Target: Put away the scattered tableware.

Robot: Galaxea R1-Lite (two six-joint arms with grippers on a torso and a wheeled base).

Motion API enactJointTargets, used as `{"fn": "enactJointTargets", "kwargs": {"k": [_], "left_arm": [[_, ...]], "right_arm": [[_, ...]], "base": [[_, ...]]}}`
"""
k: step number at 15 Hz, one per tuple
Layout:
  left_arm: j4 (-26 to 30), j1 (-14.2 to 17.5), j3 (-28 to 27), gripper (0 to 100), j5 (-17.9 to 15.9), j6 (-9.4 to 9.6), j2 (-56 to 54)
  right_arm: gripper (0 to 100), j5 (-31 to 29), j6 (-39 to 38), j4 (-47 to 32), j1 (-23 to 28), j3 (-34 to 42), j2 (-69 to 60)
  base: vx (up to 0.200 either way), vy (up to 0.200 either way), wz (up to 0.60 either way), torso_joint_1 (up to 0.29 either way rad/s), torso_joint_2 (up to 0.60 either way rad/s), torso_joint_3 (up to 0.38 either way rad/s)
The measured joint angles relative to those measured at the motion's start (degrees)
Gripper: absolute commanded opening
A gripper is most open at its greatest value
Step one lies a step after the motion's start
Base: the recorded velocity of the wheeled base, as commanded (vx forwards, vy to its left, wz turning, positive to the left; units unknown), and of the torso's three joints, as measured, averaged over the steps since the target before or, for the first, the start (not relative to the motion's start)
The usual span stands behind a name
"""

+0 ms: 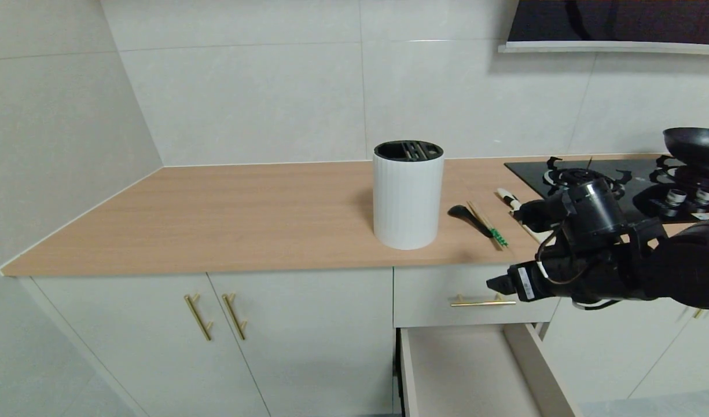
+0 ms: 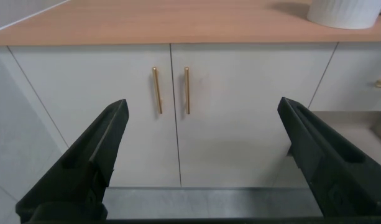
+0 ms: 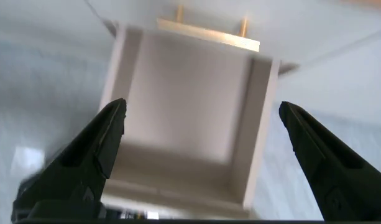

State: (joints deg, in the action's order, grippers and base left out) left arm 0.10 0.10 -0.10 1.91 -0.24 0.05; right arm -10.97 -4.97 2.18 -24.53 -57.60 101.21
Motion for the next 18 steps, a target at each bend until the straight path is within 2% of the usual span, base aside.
{"fn": "enactJointTargets", "kwargs": {"k": [6,11,18], "left_arm": [[0.0,0.0,0.0,100,0.0,0.00,0.0],[0.0,0.0,0.0,100,0.0,0.00,0.0],[0.0,0.0,0.0,100,0.0,0.00,0.0]], "right_arm": [[100,-2.4,-0.1,2.0,4.2,-14.3,7.0],[100,-1.7,-0.1,7.9,9.0,-15.7,12.1],[100,-1.7,0.0,12.9,9.4,-15.3,16.9]], "base": [[0.000,0.000,0.00,0.000,0.00,0.000],[0.000,0.000,0.00,0.000,0.00,0.000],[0.000,0.000,0.00,0.000,0.00,0.000]]}}
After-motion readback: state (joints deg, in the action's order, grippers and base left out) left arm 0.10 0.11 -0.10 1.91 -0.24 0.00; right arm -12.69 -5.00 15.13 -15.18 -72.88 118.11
